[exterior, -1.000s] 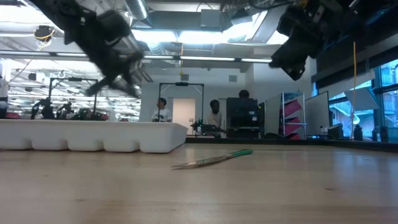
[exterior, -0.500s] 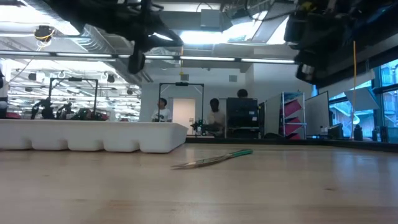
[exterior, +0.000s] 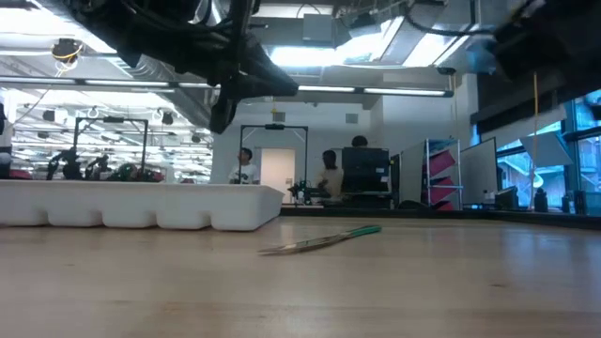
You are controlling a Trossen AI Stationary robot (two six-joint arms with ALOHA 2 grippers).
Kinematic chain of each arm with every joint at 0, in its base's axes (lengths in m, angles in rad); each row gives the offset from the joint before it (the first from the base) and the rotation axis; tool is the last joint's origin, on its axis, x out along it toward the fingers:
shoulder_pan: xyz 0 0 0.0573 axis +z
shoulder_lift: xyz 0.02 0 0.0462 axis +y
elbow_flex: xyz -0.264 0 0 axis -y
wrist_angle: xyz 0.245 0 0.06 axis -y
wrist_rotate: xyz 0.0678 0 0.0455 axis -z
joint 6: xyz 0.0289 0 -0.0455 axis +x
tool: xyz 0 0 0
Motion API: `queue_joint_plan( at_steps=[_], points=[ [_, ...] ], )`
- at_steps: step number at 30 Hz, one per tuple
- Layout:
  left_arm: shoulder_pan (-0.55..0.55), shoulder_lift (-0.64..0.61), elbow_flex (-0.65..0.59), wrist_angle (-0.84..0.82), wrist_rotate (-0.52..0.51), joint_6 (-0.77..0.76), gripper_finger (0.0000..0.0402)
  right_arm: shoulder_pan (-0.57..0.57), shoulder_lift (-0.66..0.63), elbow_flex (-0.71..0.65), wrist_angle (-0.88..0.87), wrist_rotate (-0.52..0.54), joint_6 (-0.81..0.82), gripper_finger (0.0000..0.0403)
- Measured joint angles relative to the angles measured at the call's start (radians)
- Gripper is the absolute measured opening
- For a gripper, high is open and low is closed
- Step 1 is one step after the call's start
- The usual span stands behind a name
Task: Sort silverware
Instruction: Put the green spoon into the white silverware tray
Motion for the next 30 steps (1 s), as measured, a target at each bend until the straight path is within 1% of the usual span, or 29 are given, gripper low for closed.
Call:
queue_joint_plan(
  at_steps=[3,5,7,9,12,14,21,26,30],
  points=[
    [0.0,0.002,0.0,0.001,0.0,0.003,0.0017,0.135,0.006,0.0,-0.05,0.179,0.242,0.0095],
    [0.0,0.001,0.0,0.003,0.001,0.015,0.0017,0.212,0.02,0.0,-0.089,0.267,0.375,0.0095],
    [0.0,0.0,0.0,0.001,0.006,0.037,0.0017,0.276,0.045,0.0,-0.121,0.3,0.488,0.0095],
    [0.0,-0.001,0.0,0.002,0.01,0.055,0.0017,0.323,0.077,0.0,-0.156,0.3,0.597,0.0095],
    [0.0,-0.001,0.0,0.001,0.011,0.055,0.0017,0.377,0.136,0.0,-0.171,0.336,0.691,0.0095],
    [0.0,-0.001,0.0,0.001,0.012,0.057,0.0017,0.39,0.177,0.0,-0.159,0.369,0.761,0.0095],
    [-0.001,-0.001,0.0,0.0,0.012,0.074,0.0017,0.386,0.313,0.0,-0.004,0.395,0.873,0.0095],
    [-0.013,-0.001,0.0,-0.001,0.012,0.13,0.0017,0.386,0.4,0.0,0.022,0.361,0.9,0.0095],
    [-0.031,-0.001,0.0,-0.001,0.013,0.16,0.0017,0.375,0.449,0.0,0.023,0.365,0.902,0.0095]
  ],
)
